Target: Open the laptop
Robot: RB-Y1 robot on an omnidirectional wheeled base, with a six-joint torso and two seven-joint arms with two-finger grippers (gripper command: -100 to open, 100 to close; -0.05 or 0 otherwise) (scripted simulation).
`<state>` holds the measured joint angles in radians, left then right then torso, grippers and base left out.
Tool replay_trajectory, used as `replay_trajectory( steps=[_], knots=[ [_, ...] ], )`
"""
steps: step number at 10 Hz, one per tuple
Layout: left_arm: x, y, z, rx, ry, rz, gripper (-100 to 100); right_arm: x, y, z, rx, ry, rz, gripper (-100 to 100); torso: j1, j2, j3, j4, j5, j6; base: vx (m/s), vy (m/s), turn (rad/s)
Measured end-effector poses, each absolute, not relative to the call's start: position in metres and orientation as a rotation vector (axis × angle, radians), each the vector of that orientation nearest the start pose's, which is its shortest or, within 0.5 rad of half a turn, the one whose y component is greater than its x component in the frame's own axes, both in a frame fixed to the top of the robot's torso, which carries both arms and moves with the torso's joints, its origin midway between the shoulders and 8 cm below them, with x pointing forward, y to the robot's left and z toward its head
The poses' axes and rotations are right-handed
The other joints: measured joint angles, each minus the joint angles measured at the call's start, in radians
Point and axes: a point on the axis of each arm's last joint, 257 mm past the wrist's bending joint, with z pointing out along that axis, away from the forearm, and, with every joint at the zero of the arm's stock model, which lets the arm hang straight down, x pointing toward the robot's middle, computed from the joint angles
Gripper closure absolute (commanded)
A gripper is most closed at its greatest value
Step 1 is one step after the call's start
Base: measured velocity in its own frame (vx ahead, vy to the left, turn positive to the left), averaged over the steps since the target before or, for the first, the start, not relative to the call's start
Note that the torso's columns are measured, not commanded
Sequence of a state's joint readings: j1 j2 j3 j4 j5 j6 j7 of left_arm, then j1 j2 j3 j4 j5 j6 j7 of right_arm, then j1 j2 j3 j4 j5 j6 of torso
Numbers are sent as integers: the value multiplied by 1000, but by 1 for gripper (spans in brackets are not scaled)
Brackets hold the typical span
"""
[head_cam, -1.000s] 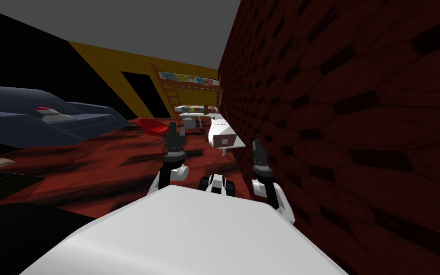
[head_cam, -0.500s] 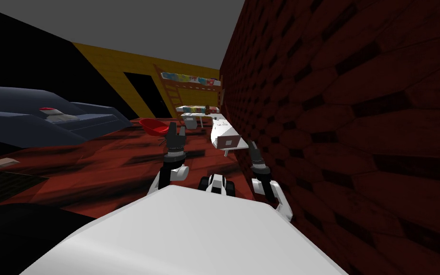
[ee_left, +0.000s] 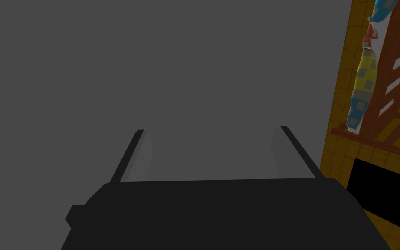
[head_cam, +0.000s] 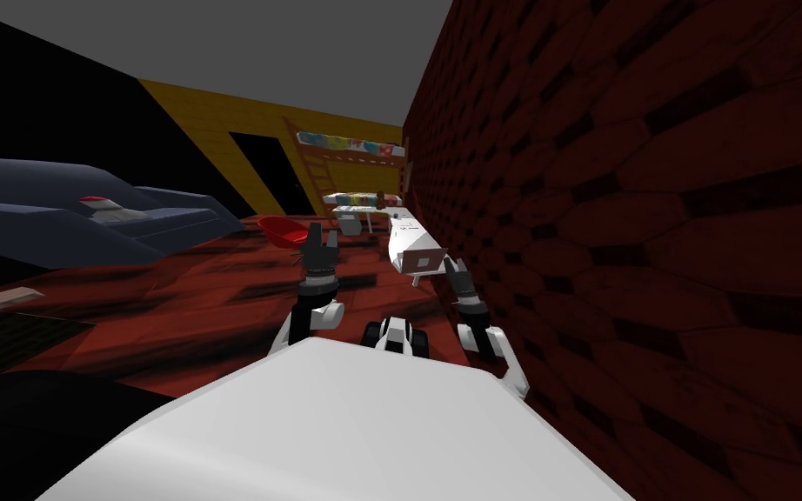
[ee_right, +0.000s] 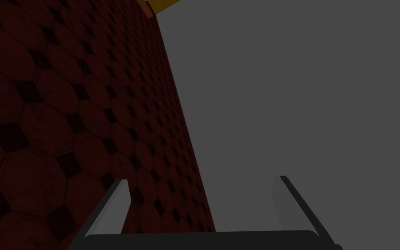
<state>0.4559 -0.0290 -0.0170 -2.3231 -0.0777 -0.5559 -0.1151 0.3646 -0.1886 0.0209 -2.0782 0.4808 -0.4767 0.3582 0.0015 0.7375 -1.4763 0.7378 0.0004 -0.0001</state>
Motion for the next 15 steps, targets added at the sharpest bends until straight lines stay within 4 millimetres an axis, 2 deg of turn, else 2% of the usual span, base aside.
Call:
replay_trajectory(
  steps=[6,11,15],
  knots=[
    [328,258,67,-482,558,-1204,0,421,-205,-78,-96,1159,436,-100,-3,0,0,0,-1,0,25,98,14],
    [328,258,67,-482,558,-1204,0,441,-213,-113,-254,1233,207,-100,0,1,0,0,0,0,30,94,13],
    [328,258,67,-482,558,-1204,0,452,-220,-133,-373,1270,46,-100,-2,0,0,0,0,0,25,89,13]
  ],
)
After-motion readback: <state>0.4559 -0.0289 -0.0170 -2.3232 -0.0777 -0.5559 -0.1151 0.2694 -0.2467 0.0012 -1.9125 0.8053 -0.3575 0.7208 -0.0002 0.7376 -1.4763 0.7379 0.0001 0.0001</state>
